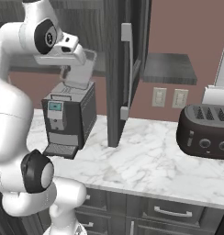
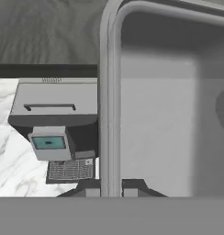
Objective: Retrieve the tupperware and aluminum foil from the cabinet and place them on the dining counter near the plate with onion and chicken drumstick to prepare for storing leftovers.
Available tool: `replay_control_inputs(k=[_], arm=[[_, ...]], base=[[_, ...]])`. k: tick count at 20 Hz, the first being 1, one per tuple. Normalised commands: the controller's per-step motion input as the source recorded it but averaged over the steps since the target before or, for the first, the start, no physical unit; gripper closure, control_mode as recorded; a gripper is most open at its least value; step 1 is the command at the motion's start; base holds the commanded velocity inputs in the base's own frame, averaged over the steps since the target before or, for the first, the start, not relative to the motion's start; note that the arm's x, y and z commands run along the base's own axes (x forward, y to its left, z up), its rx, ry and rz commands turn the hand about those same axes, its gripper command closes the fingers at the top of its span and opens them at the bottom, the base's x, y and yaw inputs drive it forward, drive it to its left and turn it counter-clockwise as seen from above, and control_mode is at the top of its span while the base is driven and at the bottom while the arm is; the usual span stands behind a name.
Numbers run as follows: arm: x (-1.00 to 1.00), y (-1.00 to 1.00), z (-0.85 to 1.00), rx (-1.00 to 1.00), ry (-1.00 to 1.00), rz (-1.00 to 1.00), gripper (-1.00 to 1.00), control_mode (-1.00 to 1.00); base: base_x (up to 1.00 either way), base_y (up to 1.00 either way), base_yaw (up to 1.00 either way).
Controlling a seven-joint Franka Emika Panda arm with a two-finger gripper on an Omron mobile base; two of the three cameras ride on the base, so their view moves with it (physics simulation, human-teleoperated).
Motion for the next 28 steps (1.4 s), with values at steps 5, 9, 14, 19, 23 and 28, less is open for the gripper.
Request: replay_control_inputs(k=[5,9,14,19,23,28], arm=[[-1.00,0.17,-0.53,-0.09,0.00,0.00,1.00,-1.00],[-0.78,0.00,-0.83,-0.09,0.01,0.00,1.00,-1.00],[-0.35,-0.02,-0.52,-0.02,0.02,0.00,1.00,-1.00],[-0.21,0.00,-0.08,0.00,0.10,0.05,1.00,-1.00],[0.00,0.00,0.00,0.00,0.06,0.10,1.00,-1.00],[-0.04,0.00,0.00,0.00,0.01,0.04,1.00,1.00]], base=[[0.00,0.00,0.00],[0.00,0.00,0.00],[0.00,0.00,0.00],[0.00,0.00,0.00],[0.00,0.00,0.00],[-0.42,0.00,0.02]])
